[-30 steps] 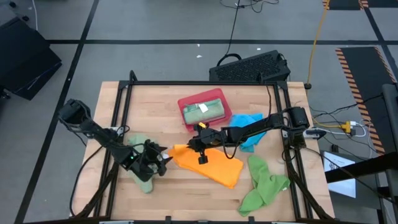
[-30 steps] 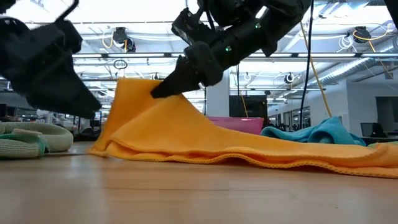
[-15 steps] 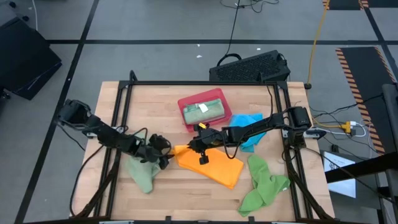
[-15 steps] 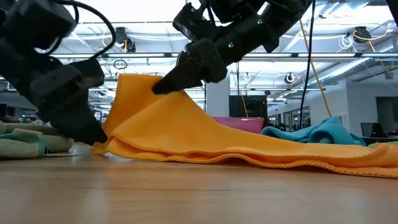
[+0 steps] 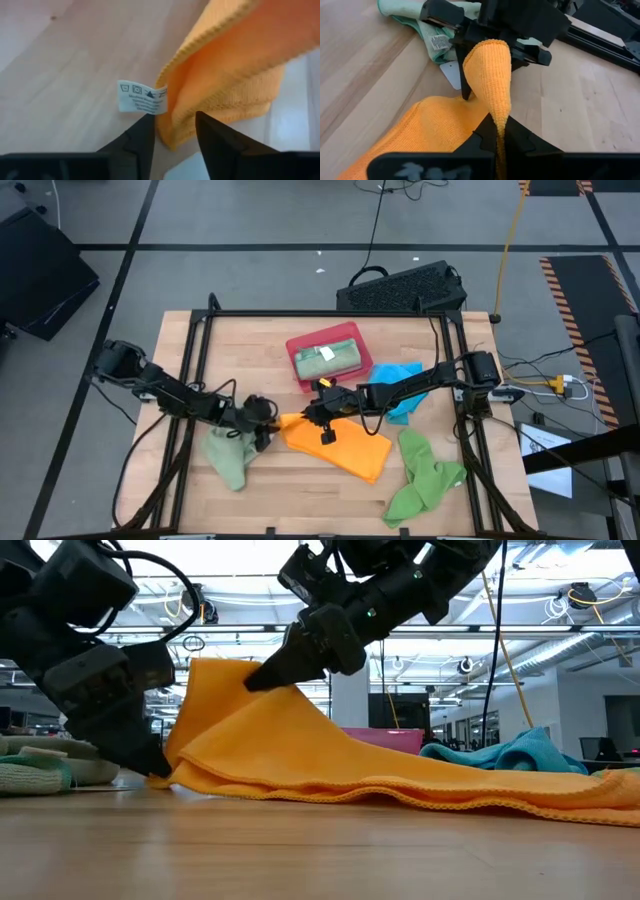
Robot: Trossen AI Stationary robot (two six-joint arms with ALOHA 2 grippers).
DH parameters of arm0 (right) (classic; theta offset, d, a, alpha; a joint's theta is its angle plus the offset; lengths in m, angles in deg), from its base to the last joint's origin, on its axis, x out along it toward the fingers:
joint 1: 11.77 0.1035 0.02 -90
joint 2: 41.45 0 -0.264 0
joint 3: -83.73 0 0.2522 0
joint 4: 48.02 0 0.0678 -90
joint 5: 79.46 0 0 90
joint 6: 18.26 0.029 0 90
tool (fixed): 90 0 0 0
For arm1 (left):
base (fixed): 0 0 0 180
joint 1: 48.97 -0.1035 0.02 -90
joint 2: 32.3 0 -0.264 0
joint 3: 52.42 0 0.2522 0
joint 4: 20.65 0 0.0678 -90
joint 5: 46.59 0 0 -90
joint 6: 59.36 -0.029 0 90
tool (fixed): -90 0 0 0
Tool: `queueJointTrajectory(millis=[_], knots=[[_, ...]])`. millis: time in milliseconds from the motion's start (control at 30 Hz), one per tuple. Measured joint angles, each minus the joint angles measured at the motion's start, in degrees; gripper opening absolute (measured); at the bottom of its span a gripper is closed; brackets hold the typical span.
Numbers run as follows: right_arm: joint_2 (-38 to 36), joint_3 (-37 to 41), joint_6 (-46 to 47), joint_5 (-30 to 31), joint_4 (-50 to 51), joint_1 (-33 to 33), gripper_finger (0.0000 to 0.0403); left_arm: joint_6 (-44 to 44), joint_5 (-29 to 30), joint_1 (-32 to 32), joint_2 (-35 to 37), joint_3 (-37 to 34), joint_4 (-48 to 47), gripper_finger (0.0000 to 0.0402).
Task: Fold microfiber towels
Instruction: Fold the yellow microfiber cloth
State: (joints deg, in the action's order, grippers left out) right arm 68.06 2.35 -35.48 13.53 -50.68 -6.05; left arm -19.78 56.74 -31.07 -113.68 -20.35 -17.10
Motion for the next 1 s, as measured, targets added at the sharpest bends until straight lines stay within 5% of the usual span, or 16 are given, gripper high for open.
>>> queueJointTrajectory(millis=[267, 500, 1000], knots=[[0.0, 0.0, 0.0, 0.2, -1.2, 0.0, 0.0000, -1.9, -0.5, 0.6, 0.0, 0.0, 0.3, 0.0100], [0.0, 0.0, 0.0, 0.2, -1.8, 0.0, 0.0000, -3.6, 0.5, 1.8, 0.0, 0.0, 0.5, 0.0009], [0.0, 0.0, 0.3, 0.1, -2.9, -2.4, 0.0003, -3.2, -0.4, 3.5, 8.8, 0.1, -4.4, 0.0019]])
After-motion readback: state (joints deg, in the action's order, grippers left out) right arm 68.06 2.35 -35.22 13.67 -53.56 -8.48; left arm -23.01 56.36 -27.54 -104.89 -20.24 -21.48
